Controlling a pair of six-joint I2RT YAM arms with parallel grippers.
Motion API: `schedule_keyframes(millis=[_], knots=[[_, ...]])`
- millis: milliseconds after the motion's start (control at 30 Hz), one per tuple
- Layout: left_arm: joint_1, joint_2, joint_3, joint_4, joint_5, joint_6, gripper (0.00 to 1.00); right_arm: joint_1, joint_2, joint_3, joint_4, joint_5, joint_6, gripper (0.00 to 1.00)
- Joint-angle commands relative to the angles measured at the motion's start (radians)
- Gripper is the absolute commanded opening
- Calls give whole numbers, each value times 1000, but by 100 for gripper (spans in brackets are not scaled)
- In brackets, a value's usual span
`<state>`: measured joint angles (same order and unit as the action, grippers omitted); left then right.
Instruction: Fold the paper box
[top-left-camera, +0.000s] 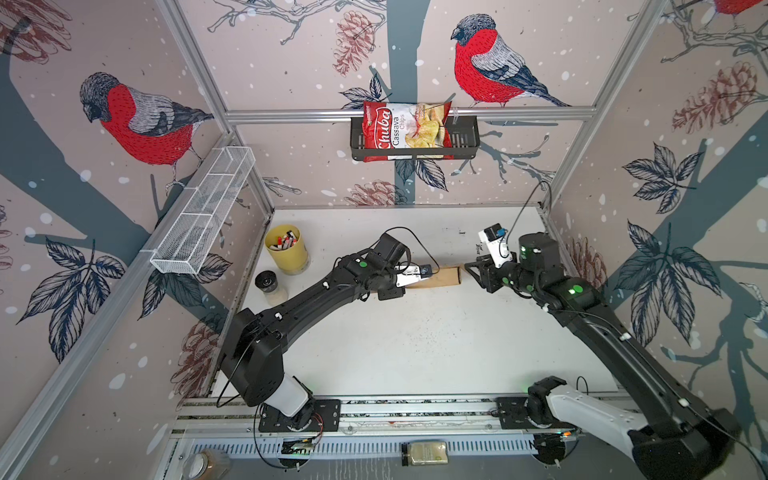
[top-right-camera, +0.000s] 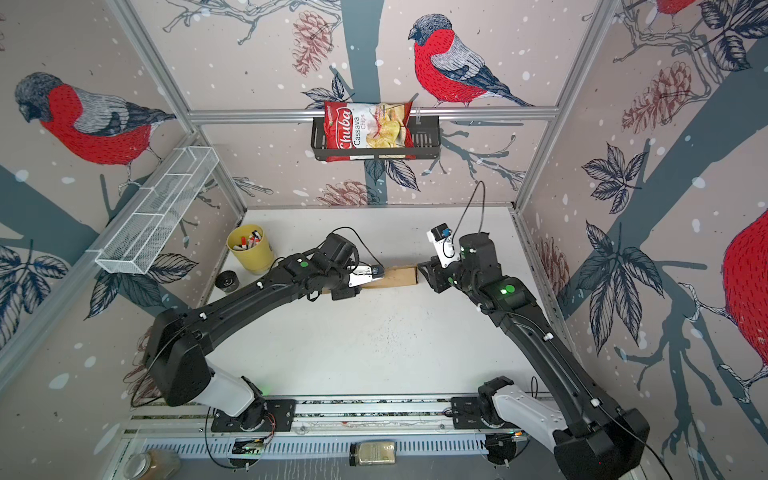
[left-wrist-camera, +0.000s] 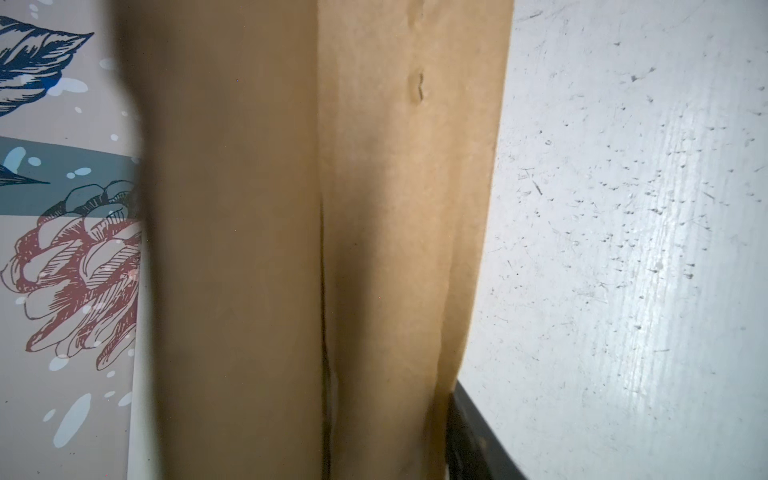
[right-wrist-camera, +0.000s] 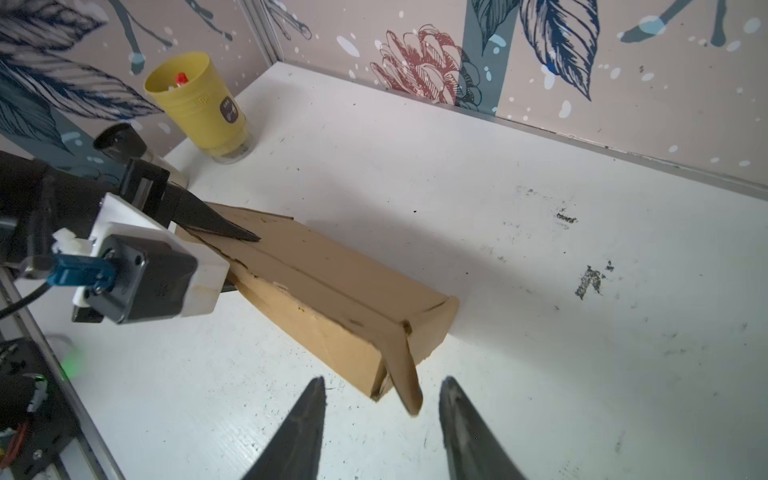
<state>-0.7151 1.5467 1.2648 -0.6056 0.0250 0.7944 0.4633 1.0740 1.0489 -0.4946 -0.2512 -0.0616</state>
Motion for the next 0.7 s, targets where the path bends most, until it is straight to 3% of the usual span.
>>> schedule_keyframes(millis=[0,133,400,667], knots=[[9,12,9,-15,39,2,43,9,60,42,-43,75,-83,41],[20,26,10,-17,49,3,42,11,114,82,-77,45,-107,36],[50,76,66,-44,74,13,40,3,104,81,-114,79,-129,42],[51,77,71,-51,93,12,39,11,169,79,-64,92,-135,37]])
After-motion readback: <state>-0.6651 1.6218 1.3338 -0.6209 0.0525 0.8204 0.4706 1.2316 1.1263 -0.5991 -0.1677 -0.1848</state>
